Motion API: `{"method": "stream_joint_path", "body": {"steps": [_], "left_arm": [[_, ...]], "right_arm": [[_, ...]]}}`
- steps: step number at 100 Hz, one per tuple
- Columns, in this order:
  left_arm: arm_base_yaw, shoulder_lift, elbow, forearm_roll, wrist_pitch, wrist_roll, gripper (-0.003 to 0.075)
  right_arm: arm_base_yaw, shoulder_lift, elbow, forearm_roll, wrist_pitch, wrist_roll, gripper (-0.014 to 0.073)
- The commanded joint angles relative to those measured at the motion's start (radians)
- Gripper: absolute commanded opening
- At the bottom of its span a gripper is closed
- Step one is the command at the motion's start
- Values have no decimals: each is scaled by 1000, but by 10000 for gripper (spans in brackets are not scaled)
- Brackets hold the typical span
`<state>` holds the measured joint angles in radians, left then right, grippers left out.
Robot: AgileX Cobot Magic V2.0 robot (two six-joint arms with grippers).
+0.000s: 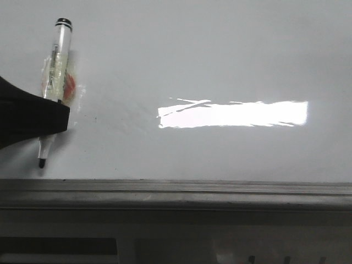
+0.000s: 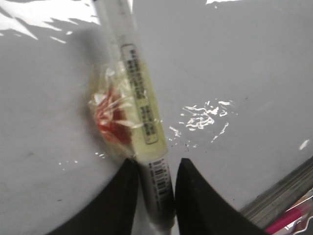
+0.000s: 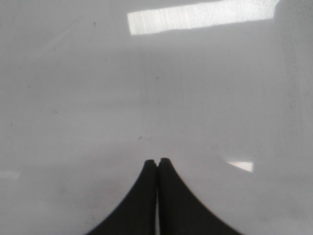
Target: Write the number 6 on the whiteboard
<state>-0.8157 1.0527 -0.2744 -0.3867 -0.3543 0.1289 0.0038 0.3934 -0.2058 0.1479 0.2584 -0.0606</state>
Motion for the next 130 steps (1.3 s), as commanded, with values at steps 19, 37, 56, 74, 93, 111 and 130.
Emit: {"method": "stream_joint_path", "body": {"steps": [19, 37, 56, 74, 93, 111, 130], "left_arm": [[-6, 7, -24, -48, -26, -6, -22], [-6, -7, -29, -35, -23, -6, -20], [-6, -91, -99, 69, 139, -6, -20], [-6, -161, -162, 246, 299, -4, -20], [-39, -178, -162, 372, 286, -4, -20], [-148, -178, -162, 462, 255, -4, -20], [-218, -176, -162, 468, 220, -4, -20]], "right_arm": [[8, 14, -37, 0, -68, -7, -64], [24, 15, -42, 0, -50, -7, -64], [191, 64, -99, 0, 66, -11, -64], [399, 162, -204, 0, 73, -64, -63], [683, 296, -333, 0, 69, -64, 113], [903, 402, -438, 0, -2, -64, 357], [996, 468, -508, 14, -53, -64, 362]]}}
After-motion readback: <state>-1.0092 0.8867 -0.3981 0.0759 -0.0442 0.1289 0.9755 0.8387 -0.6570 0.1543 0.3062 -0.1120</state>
